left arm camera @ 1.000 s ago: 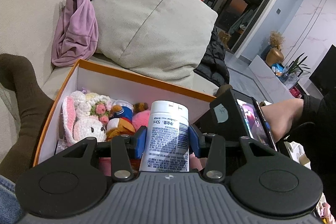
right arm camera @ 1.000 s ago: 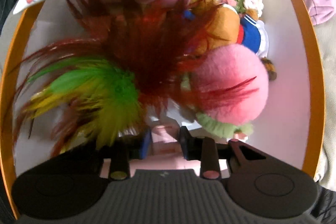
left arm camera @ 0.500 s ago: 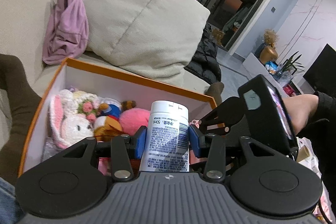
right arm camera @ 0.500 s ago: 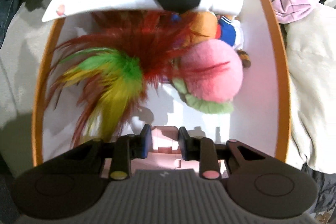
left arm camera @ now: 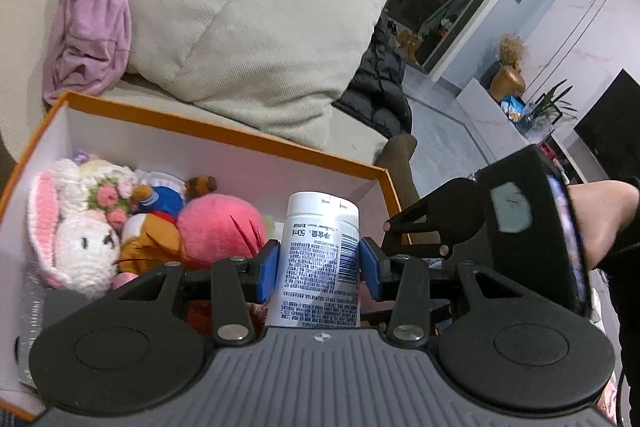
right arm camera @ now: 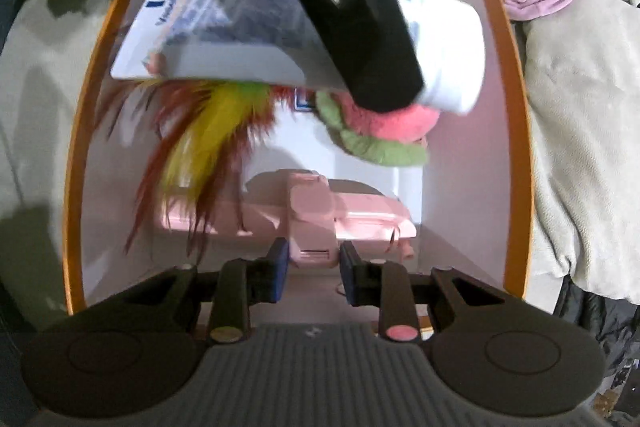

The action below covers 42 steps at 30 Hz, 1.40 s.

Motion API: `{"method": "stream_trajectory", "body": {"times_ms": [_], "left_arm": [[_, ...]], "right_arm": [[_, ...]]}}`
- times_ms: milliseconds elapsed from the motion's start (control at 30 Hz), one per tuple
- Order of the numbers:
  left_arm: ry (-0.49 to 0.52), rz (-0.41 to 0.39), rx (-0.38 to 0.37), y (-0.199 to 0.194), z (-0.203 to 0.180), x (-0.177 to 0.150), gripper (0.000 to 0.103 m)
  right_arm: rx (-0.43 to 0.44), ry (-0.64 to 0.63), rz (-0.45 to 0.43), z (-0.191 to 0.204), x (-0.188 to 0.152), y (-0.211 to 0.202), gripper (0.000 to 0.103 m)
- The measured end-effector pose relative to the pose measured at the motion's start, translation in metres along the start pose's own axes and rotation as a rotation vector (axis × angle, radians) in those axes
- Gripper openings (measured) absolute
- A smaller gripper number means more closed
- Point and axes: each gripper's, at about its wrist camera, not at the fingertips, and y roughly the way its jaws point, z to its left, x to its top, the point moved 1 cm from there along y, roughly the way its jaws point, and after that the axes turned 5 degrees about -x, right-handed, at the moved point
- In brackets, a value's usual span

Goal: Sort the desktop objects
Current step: 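Lower the white bottle into the shoebox with the left tool and open it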

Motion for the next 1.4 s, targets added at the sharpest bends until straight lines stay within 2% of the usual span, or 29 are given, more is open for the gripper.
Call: {"method": "stream_trajectory", "body": {"times_ms": [100,300,433,500,600,733,867,967,1233,1300,1400], "left_arm": [[-0.024,0.014,-0.008,0.011,0.002,0.002,0.049],[-0.126,0.030,-0.071,0.032,0.011,0.003,0.049],[-0.149,0.049,-0.072,0.041,0.013,-0.001,0.049],[-0.150,0.073,-0.033,0.046,0.013,-0.003,0.049],[-0.089,0.096,0.079,0.054,0.009,-0.008,0.049],[-0.062,0.133,0.114,0.063,0.005,-0.013,0.050],[-0.035,0.159,0.174,0.068,0.001,-0.016,0.050],[-0.020,0.173,0.204,0.070,-0.001,-0.016,0.050],[-0.039,0.197,0.187,0.071,0.002,-0.014,0.049],[-0.037,0.196,0.175,0.068,0.000,-0.014,0.043],[-0.036,0.174,0.152,0.057,-0.001,-0.011,0.042]], "right_arm": [[-0.001,0.010,0.000,-0.003,-0.001,-0.006,0.029],[-0.024,0.029,0.010,-0.003,-0.002,-0.012,0.029],[-0.063,0.082,-0.043,-0.004,-0.007,-0.027,0.035],[-0.096,0.139,-0.074,-0.007,-0.012,-0.036,0.036],[-0.188,0.223,-0.094,-0.008,-0.018,-0.043,0.044],[-0.220,0.279,-0.123,-0.006,-0.019,-0.049,0.044],[-0.250,0.277,-0.123,-0.003,-0.018,-0.052,0.044],[-0.274,0.284,-0.125,0.001,-0.023,-0.046,0.049],[-0.264,0.301,-0.138,0.015,-0.027,-0.020,0.053],[-0.255,0.308,-0.148,0.017,-0.023,-0.010,0.053],[-0.231,0.350,-0.162,0.016,-0.022,-0.010,0.051]]}}
